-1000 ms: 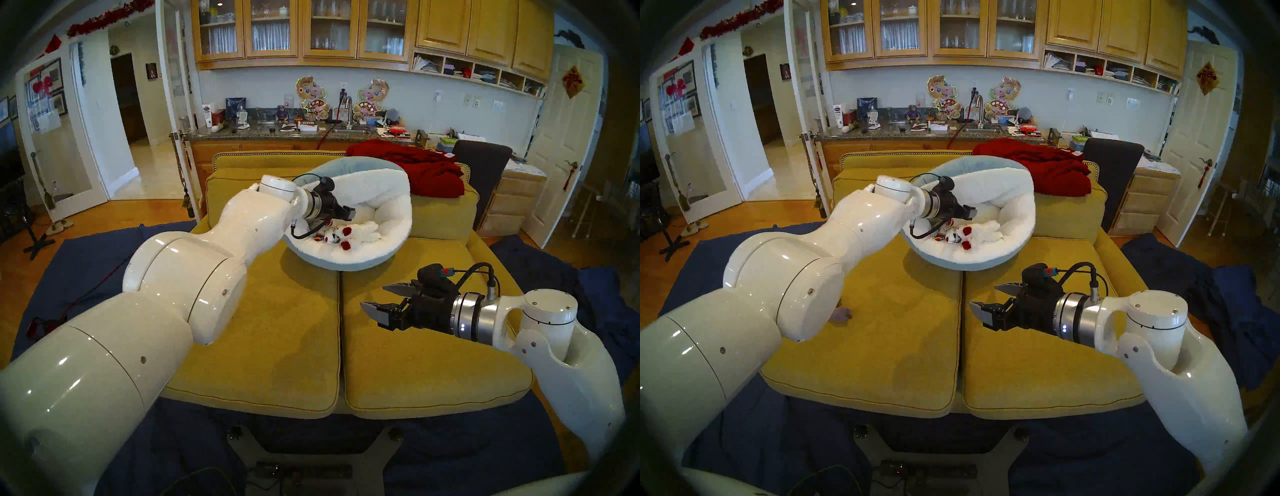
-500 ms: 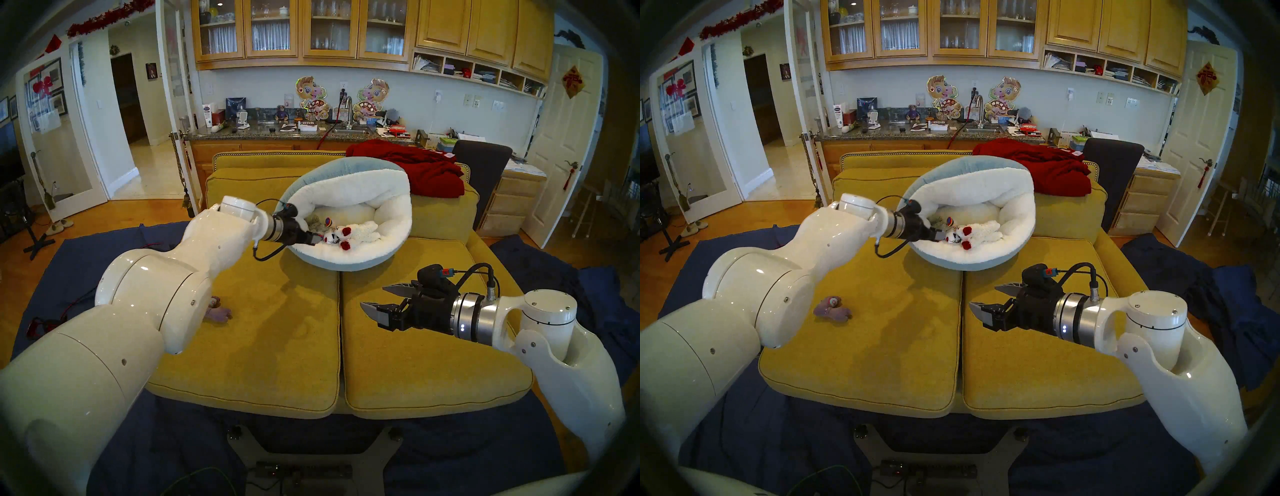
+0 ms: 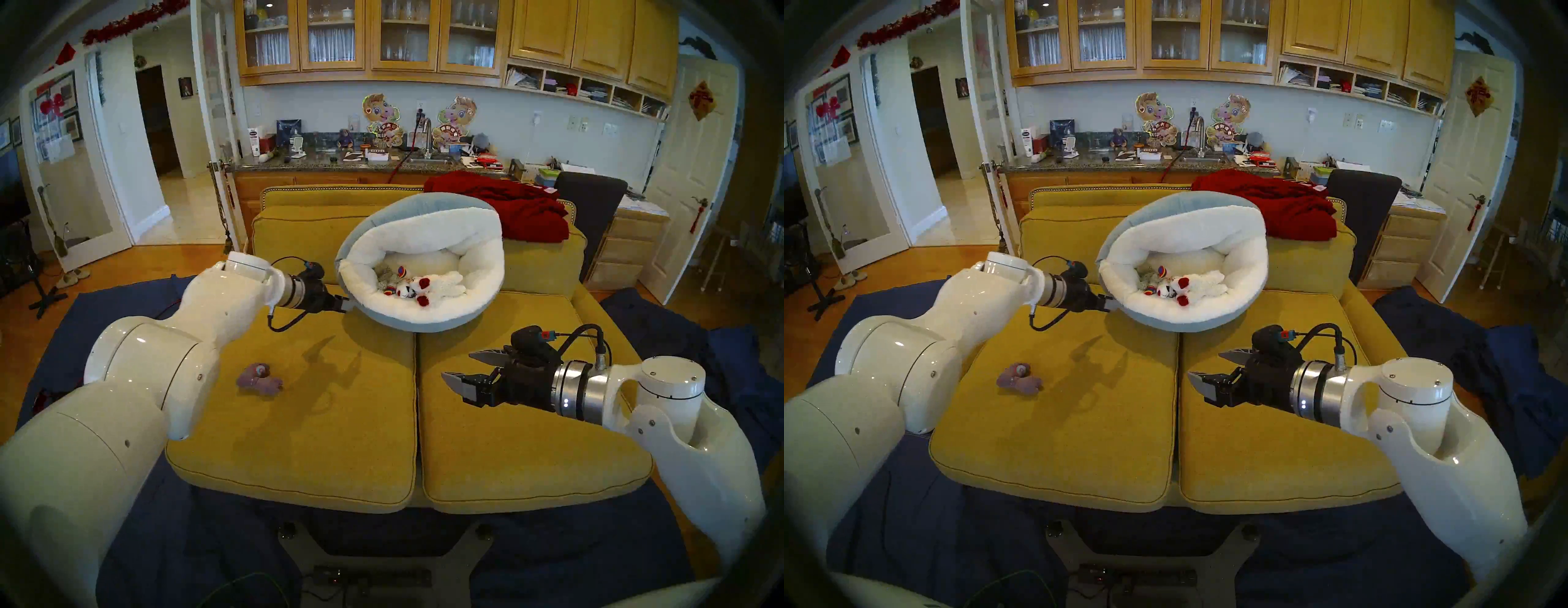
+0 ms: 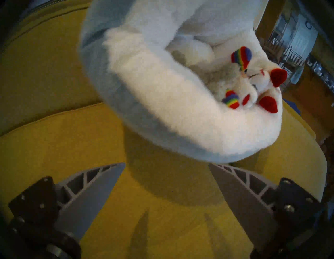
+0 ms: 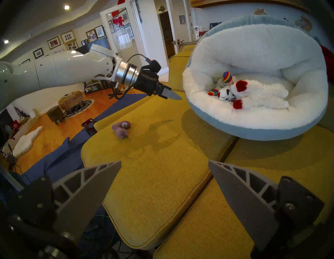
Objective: Put toys into dog bed
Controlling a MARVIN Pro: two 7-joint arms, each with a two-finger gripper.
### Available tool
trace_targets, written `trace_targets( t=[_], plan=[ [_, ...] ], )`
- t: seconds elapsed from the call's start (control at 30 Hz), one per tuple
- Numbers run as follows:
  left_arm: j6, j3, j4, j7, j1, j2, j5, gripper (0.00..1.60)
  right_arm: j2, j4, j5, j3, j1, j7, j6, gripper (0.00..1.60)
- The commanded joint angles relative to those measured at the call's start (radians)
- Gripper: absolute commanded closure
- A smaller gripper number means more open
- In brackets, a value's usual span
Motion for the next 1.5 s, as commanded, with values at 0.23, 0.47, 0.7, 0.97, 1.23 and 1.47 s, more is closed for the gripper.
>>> trace_targets(
  t=[0.23,0.47,0.7,0.97,1.23,1.47],
  plan=[
    [-0.029,-0.014,-0.05,-0.085,-0.026,0.167,-0.002,0.0,0.001,-0.008,0.0,0.005,0.013,0.001,-0.005,0.0],
    [-0.048,-0.012,-0.082,-0.13,-0.028,0.198,-0.004,0.0,0.001,-0.007,0.001,0.004,0.013,0.001,-0.006,0.0],
    [-0.065,-0.01,-0.12,-0.19,-0.023,0.225,-0.004,0.0,0.001,-0.005,0.001,0.002,0.014,0.001,-0.006,0.0],
    [-0.086,-0.006,-0.173,-0.277,-0.004,0.268,-0.003,0.0,0.001,-0.004,0.001,0.001,0.015,0.001,-0.006,0.0],
    [-0.105,-0.007,-0.226,-0.356,0.013,0.303,-0.005,0.0,0.001,-0.004,0.001,0.001,0.016,0.001,-0.006,0.0],
    [-0.123,-0.007,-0.286,-0.444,0.041,0.336,-0.009,0.0,0.001,-0.004,0.001,0.001,0.016,0.001,-0.006,0.0]
  ],
)
